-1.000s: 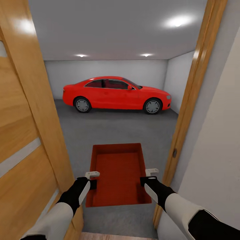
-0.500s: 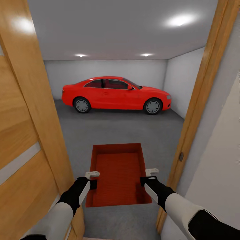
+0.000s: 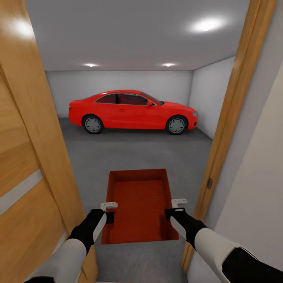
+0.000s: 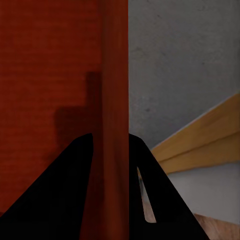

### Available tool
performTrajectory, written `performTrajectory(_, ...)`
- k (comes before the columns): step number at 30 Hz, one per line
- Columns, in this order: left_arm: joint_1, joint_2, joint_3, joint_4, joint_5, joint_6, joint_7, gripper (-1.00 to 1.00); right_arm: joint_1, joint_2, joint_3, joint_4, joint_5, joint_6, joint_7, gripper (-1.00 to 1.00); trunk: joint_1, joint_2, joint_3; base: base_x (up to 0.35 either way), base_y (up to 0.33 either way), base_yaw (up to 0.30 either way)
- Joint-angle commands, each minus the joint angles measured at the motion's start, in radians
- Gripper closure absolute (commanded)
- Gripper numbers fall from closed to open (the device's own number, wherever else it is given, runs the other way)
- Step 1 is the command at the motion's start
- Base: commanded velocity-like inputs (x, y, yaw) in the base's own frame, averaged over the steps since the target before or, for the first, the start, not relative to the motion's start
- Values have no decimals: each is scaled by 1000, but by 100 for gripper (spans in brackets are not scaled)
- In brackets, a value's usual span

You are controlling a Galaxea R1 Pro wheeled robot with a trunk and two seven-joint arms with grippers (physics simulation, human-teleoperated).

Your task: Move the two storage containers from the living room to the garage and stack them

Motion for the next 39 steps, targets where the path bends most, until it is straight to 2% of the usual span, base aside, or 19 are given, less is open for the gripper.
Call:
performTrajectory(1, 0, 1, 6, 0, -13, 9, 10, 100, -2, -2, -21, -4, 33, 7, -38, 100, 1, -2, -2, 0, 85, -2)
performTrajectory(39, 0, 0, 6, -5, -13, 8, 10, 100, -2, -3, -21, -3, 33, 7, -38, 100, 1, -2, -2, 0, 9, 0)
